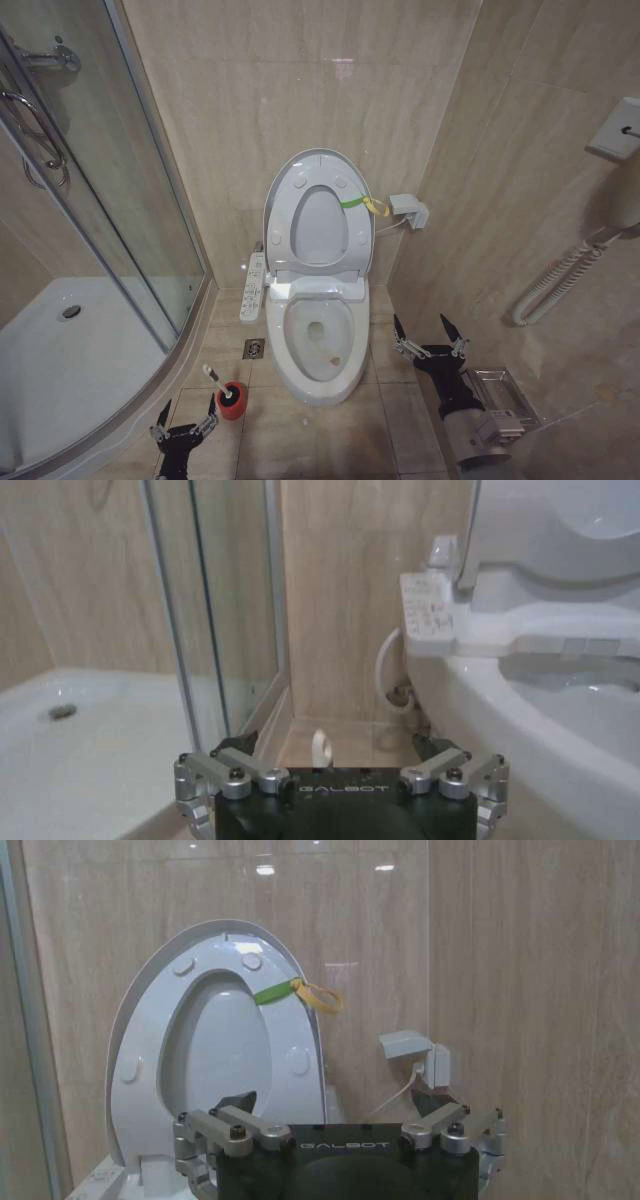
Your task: Open the toilet lid, clean the toilet bowl with a toilet brush, close the toilet lid, and flush.
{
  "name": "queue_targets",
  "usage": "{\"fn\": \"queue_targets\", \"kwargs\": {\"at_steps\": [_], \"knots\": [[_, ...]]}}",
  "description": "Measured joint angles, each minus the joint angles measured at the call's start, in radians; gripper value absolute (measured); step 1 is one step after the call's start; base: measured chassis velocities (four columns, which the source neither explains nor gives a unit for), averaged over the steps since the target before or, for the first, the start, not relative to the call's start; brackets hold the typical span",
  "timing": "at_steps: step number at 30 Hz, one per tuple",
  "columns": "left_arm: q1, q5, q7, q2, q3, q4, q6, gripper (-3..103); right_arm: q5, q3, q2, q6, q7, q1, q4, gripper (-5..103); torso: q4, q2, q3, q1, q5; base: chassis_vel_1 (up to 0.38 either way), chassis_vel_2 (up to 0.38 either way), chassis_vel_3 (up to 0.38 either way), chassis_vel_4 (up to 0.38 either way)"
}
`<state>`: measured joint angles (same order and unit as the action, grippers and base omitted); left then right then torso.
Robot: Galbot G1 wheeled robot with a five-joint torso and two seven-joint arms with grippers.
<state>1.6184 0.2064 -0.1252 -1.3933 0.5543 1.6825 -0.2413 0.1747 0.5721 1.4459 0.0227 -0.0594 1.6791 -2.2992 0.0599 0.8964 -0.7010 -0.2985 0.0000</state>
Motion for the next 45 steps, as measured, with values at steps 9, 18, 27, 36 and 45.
{"fn": "queue_targets", "kwargs": {"at_steps": [9, 18, 27, 36, 45], "knots": [[-0.049, 0.027, -0.001, -0.001, -0.019, -0.109, -0.045, 100, 0.0, 0.0, 0.0, 0.0, 0.0, 0.0, 0.0, 100, -0.0002, 0.0, 0.0, 0.0, 0.0, 0.0, 0.0, 0.0, 0.0], [-0.206, 0.004, 0.056, 0.027, 0.0, -0.359, -0.191, 100, 0.0, 0.0, 0.0, 0.0, 0.0, 0.0, 0.0, 100, 0.0, 0.0, 0.0, 0.0, -0.0001, 0.0, 0.0, 0.0, 0.0], [-0.325, 0.047, 0.129, 0.052, 0.002, -0.593, -0.297, 100, 0.0, 0.0, 0.0, 0.0, 0.0, 0.0, 0.0, 100, -0.0001, 0.0, 0.0, 0.0, -0.0002, 0.0, 0.0, 0.0, 0.0], [-0.421, 0.083, 0.183, 0.064, 0.006, -0.724, -0.323, 100, 0.0, 0.0, 0.0, 0.0, 0.0, 0.0, 0.0, 100, 0.0, 0.0, 0.0, 0.0, -0.0001, 0.0, 0.0, 0.0, 0.0], [-0.518, 0.089, 0.274, 0.066, -0.017, -0.808, -0.359, 100, 0.0, 0.0, 0.0, 0.0, 0.0, 0.0, 0.0, 100, 0.0, 0.0, 0.0, 0.0, -0.0001, 0.0, 0.0, 0.0, 0.0]]}}
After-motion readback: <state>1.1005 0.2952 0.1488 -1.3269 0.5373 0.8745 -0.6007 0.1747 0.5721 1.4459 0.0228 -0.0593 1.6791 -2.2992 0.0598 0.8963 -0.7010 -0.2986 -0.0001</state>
